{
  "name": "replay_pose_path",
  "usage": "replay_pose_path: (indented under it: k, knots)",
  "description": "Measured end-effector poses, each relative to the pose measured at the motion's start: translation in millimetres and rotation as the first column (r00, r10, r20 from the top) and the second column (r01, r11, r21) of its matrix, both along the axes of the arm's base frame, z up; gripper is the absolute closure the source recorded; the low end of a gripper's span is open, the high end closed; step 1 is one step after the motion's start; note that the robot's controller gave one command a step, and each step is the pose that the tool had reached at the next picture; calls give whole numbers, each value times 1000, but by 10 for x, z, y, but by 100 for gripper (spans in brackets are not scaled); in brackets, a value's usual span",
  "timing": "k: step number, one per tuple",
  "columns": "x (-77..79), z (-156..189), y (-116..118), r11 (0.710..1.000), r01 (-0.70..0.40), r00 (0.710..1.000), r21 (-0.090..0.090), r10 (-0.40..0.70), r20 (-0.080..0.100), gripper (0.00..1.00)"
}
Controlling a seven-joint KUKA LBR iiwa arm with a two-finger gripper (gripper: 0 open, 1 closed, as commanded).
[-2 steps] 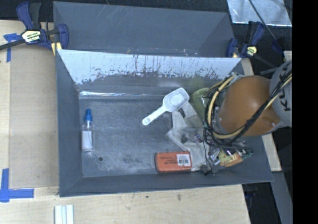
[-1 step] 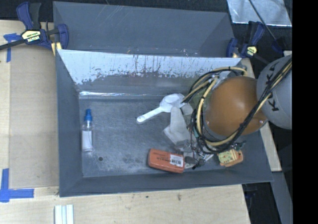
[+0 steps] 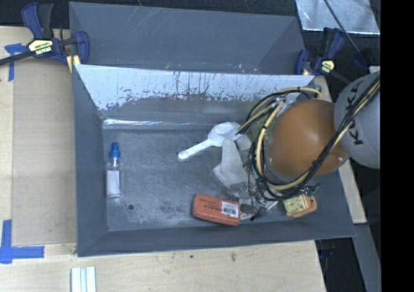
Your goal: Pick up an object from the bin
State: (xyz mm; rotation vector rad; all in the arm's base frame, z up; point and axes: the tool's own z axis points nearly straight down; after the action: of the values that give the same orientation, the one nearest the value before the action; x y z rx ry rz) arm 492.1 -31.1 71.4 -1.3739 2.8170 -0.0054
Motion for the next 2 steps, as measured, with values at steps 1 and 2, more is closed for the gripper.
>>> replay_pose_path:
  k: [1, 2]
  knots:
    - [-7, 33, 1, 1000, 1, 1000, 1, 0, -2, 100]
    - [-24, 192, 6, 1000, 1, 1000, 2, -1, -11, 100]
